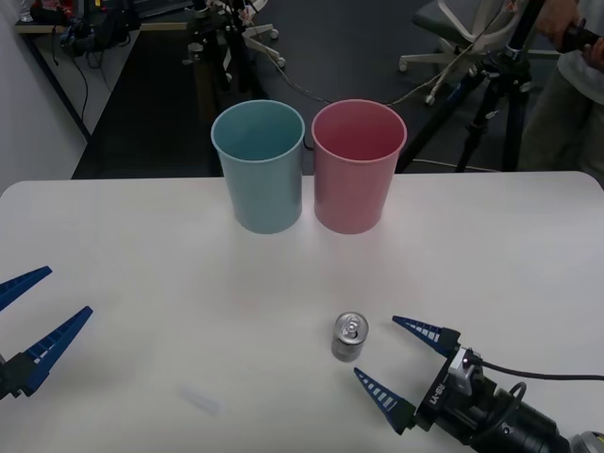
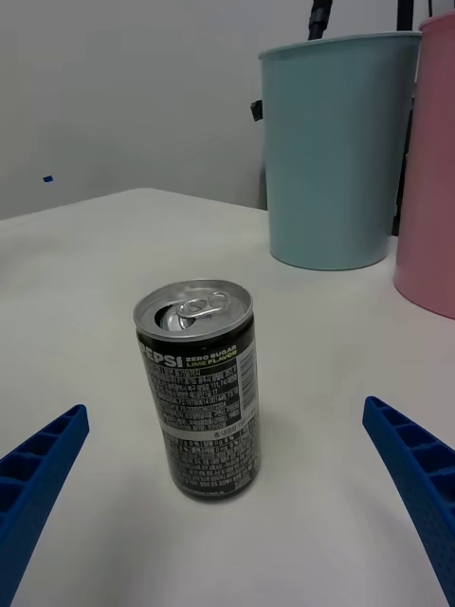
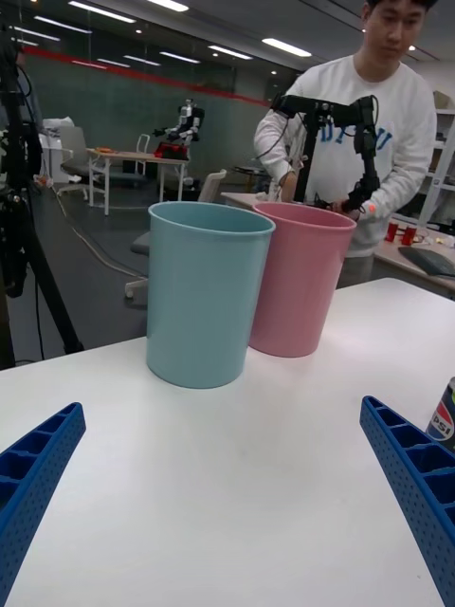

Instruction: Grasp the object on the table and drop it into the matching bin: aluminum can to the light blue bin, PET bottle to the pink bin.

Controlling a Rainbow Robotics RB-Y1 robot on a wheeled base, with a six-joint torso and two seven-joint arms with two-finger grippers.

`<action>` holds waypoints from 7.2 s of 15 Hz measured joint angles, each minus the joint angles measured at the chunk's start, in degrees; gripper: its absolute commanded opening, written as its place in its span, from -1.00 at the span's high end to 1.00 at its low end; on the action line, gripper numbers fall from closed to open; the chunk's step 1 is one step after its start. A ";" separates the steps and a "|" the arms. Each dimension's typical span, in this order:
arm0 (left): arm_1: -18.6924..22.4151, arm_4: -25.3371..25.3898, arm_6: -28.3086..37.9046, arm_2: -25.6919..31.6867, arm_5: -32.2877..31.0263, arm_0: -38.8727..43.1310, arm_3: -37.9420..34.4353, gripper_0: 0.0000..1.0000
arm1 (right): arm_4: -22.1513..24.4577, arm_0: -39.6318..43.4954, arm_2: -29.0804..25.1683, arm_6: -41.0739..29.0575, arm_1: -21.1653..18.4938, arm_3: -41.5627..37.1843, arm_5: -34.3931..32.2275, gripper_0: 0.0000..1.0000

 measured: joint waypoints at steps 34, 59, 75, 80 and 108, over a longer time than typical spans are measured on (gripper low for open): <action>0.00 0.00 0.00 0.00 0.00 0.00 0.00 -1.00 | -2.21 -5.95 11.54 0.35 0.70 -4.40 14.81 1.00; 0.00 0.00 0.00 0.00 0.00 0.00 0.00 -1.00 | 41.69 -24.74 10.66 -64.08 1.87 -32.79 37.94 1.00; 0.00 0.00 0.00 0.00 0.00 0.00 0.00 -1.00 | 57.24 -56.28 7.55 -74.35 14.47 6.85 45.07 1.00; 0.00 0.00 0.00 0.00 0.00 0.00 0.00 -1.00 | 57.29 -63.06 8.66 -74.23 15.11 17.71 48.03 1.00; 0.00 0.00 0.00 0.00 0.00 0.00 0.00 -1.00 | 54.07 -37.72 9.96 -73.31 5.38 -14.44 42.03 -1.00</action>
